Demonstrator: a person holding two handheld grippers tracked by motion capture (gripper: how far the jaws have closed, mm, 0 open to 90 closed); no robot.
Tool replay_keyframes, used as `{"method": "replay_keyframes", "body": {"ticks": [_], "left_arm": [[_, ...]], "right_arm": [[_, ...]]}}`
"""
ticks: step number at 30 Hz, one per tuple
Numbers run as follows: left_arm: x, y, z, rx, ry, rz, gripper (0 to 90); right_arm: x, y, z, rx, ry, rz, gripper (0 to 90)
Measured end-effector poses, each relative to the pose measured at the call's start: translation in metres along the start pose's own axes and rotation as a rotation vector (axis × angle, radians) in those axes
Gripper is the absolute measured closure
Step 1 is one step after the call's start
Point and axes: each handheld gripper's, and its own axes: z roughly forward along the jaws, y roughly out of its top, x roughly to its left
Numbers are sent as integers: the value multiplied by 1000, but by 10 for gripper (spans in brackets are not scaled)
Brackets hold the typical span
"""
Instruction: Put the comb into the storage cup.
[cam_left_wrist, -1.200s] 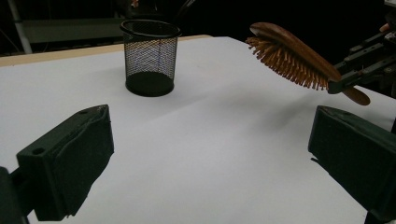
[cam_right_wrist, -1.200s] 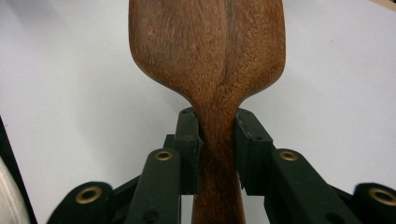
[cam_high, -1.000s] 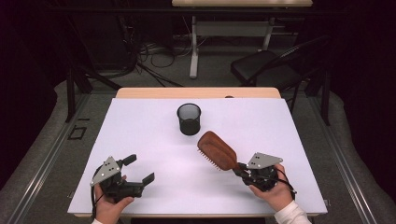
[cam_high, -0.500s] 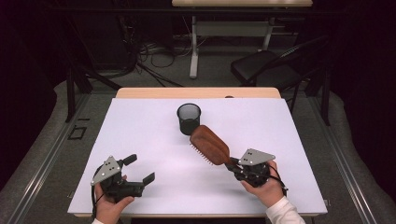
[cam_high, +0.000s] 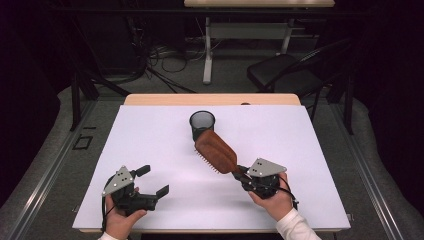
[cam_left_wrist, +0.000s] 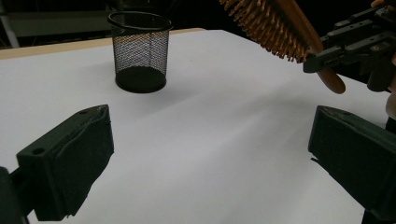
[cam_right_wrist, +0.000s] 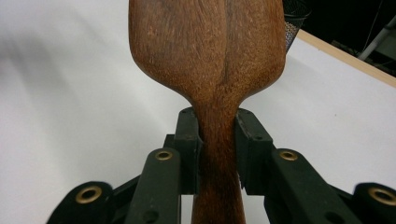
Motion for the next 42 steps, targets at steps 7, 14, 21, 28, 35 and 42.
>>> {"method": "replay_keyframes", "body": {"ticks": [7, 14, 21, 28, 35, 42], "left_arm": [[-3, 0, 5, 12, -10, 8, 4], [-4, 0, 9, 20, -17, 11, 4], [-3, 1, 10, 23, -11, 6, 4], [-1, 7, 13, 21, -11, -32, 4], [0, 19, 17, 4, -20, -87, 4], [-1, 29, 20, 10, -22, -95, 4]], "right_arm": [[2, -1, -5, -25, -33, 9, 727], [3, -4, -6, -30, -55, 19, 727], [5, -4, -7, -47, -68, 11, 727], [8, -3, -6, -51, -69, 2, 727], [11, -4, -3, -43, -62, -8, 727], [13, -4, -2, -47, -67, -16, 727]]}}
